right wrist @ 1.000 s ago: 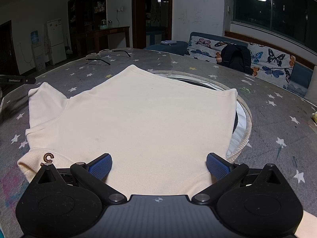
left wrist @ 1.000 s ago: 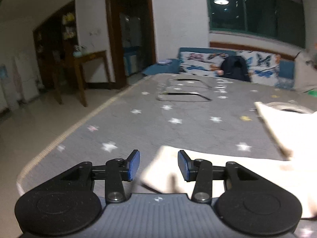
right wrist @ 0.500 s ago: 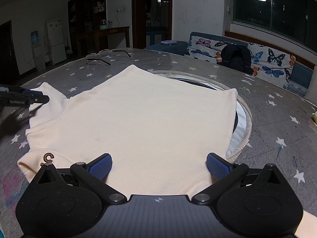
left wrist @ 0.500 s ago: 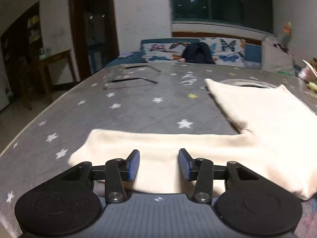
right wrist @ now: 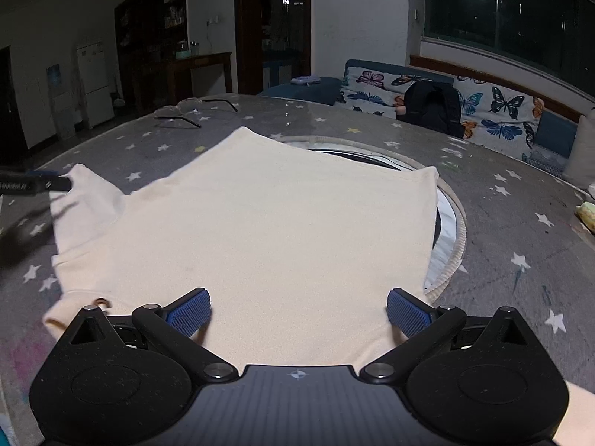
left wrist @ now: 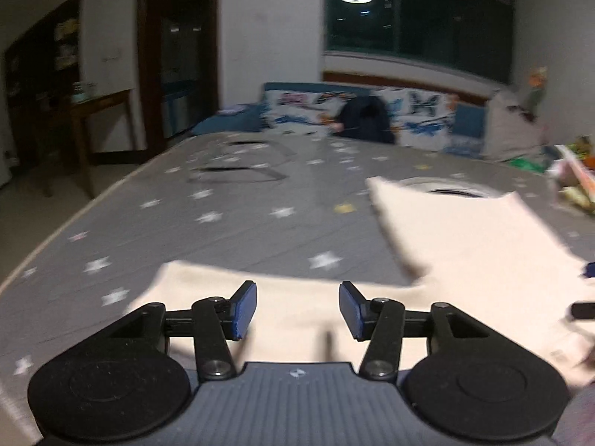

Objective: Fold clothes

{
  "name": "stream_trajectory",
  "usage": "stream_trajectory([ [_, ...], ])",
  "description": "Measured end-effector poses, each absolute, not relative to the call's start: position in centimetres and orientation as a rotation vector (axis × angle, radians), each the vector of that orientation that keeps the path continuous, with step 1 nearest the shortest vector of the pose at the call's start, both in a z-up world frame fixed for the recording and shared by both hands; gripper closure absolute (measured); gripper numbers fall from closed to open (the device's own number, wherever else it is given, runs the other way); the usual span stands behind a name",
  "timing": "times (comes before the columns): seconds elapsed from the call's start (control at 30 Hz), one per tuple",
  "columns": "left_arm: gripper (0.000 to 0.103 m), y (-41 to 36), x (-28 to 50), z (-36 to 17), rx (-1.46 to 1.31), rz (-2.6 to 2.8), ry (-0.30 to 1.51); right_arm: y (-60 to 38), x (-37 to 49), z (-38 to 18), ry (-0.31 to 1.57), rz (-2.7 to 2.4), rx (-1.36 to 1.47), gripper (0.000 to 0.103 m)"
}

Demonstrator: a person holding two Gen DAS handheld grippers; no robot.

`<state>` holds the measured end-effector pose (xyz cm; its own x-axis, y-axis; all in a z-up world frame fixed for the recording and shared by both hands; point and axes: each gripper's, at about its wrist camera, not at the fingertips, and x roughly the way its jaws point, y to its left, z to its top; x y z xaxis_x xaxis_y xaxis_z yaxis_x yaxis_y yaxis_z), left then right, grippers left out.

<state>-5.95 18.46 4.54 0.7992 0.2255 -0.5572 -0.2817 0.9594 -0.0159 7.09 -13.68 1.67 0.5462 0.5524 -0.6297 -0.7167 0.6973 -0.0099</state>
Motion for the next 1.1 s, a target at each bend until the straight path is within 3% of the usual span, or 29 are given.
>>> stream_trajectory([
  [0.43,0.044,13.8,-5.5,1.5,0.032,0.153,0.657,-16.9,2.9,2.1,0.659,0.771,-0.283,0.000],
  [0.7,0.042,13.1,-5.6,3.9,0.010,0.125,0.621,-24.4,2.6,3.6,0.624,0.573,-0.092,0.000],
  [0.9,0.032,8.8,-4.3,5.5,0.020,-0.028,0.568,-31.7,3.3,3.8,0.629,0.286,0.097,0.000],
  [1.1,0.033,2.9,-3.2,5.0,0.065,-0.224,0.567,-35.9,4.8,2.6,0.670,0.138,0.270,0.003],
])
